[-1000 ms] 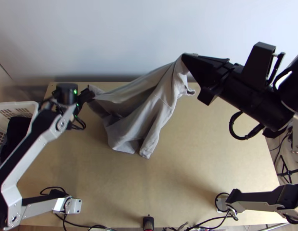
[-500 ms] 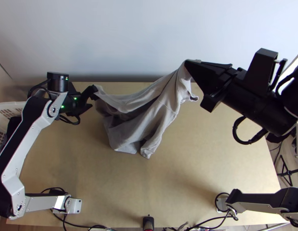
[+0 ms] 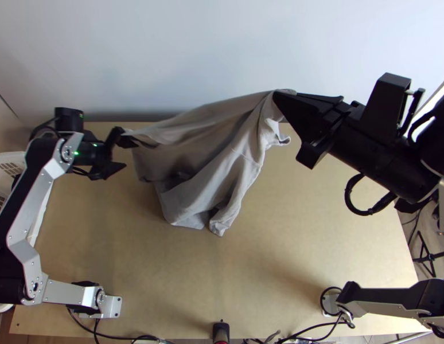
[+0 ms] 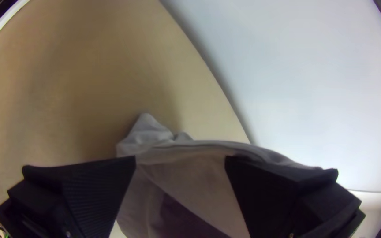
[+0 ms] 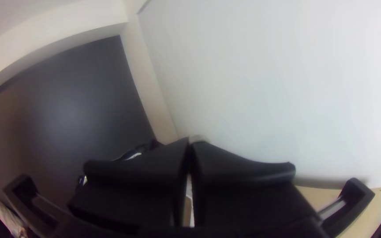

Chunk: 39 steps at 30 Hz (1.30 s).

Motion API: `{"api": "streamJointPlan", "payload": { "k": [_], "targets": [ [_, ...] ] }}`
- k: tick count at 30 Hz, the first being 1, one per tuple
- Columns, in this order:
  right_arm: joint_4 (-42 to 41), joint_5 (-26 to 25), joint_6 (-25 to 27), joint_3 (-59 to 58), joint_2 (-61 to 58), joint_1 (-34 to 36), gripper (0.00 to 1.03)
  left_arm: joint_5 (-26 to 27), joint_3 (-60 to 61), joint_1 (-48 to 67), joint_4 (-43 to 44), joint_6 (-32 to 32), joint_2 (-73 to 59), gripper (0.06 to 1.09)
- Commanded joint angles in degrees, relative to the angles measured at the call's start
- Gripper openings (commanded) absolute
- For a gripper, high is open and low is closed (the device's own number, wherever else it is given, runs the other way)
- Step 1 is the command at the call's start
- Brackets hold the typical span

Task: Fold the t-shirt

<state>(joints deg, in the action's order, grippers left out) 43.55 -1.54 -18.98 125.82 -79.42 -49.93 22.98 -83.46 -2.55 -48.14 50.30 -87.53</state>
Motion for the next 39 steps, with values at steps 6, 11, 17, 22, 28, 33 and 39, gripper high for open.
{"api": "streamJointPlan", "payload": {
  "k": [6,11,17,22,28,33,39],
  "targets": [
    [-0.4,-0.4,0.6,0.2,0.1,-0.1,0.03,2.9,-6.8,-13.1,0.6,6.6,-4.0,1.04],
    [-0.4,-0.6,1.0,0.2,0.1,-0.4,0.03,3.0,-7.9,-14.1,0.6,0.0,-1.5,1.04],
    [-0.4,-1.1,1.5,-0.1,0.1,-0.5,0.03,2.0,-2.8,-5.8,-0.3,-15.9,6.3,1.04],
    [-0.4,-1.5,1.8,-0.3,0.1,-0.4,0.03,-3.4,6.0,5.5,-1.5,-31.1,14.1,1.04],
    [-0.5,-2.7,2.2,-0.7,0.1,-0.3,0.03,-3.8,15.1,13.5,-4.7,-45.4,28.2,1.04],
    [-1.0,-3.1,2.1,-1.2,-0.1,-0.2,0.03,-6.2,21.6,20.9,-6.0,-52.3,40.6,1.04],
    [-1.5,-3.2,1.8,-1.2,-1.0,0.1,0.03,-12.6,26.9,34.0,-11.2,-56.8,49.3,1.04]
  ]
}}
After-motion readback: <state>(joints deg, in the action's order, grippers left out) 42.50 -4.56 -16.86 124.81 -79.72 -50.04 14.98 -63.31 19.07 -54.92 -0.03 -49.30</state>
